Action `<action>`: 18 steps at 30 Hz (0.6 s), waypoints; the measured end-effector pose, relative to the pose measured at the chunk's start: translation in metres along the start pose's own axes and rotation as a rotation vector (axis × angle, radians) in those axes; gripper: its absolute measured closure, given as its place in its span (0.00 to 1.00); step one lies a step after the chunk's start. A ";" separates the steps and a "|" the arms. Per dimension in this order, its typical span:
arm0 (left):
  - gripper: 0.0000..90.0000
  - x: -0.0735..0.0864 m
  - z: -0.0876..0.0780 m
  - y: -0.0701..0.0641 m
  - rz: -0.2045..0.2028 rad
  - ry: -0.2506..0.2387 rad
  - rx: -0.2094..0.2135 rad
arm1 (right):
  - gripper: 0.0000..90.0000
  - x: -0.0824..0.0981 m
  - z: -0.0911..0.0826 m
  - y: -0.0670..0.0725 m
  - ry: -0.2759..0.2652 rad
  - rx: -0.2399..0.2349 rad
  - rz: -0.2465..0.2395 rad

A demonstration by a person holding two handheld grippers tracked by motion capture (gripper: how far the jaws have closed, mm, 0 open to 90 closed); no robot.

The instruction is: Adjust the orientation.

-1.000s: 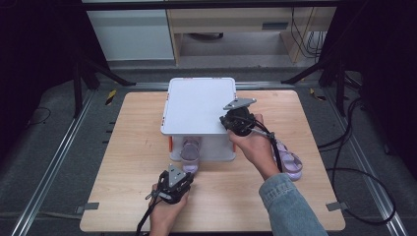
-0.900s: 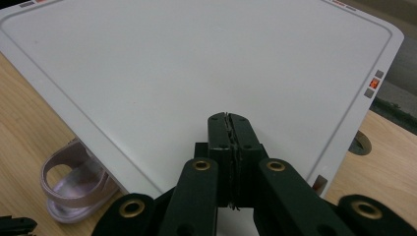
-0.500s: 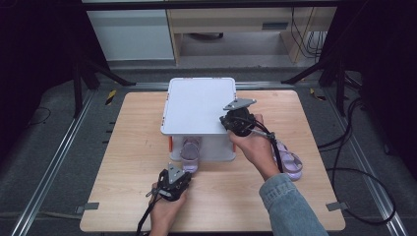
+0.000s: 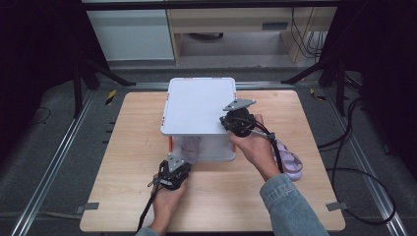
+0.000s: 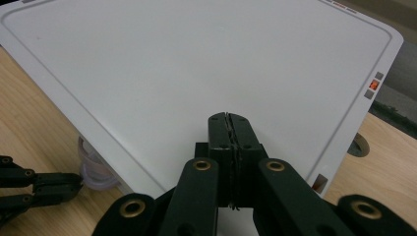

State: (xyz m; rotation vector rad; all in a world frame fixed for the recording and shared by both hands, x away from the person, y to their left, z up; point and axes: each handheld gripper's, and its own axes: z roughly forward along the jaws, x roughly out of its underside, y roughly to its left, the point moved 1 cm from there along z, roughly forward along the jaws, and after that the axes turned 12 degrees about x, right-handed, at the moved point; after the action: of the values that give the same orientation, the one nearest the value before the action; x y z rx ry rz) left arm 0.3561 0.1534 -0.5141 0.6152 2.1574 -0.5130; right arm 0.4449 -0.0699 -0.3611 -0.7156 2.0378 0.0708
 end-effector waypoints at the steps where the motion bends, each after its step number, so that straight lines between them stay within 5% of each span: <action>1: 0.93 -0.001 0.001 0.001 0.002 0.000 -0.003 | 1.00 0.000 0.000 0.000 -0.001 0.001 -0.001; 18: 0.92 -0.010 0.012 0.008 -0.035 -0.014 -0.003 | 1.00 0.001 -0.001 0.000 -0.002 -0.001 -0.002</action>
State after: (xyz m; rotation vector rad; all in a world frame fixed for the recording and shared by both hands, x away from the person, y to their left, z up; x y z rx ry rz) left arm 0.3732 0.1514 -0.5146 0.5720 2.1586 -0.5313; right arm 0.4436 -0.0703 -0.3611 -0.7179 2.0350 0.0711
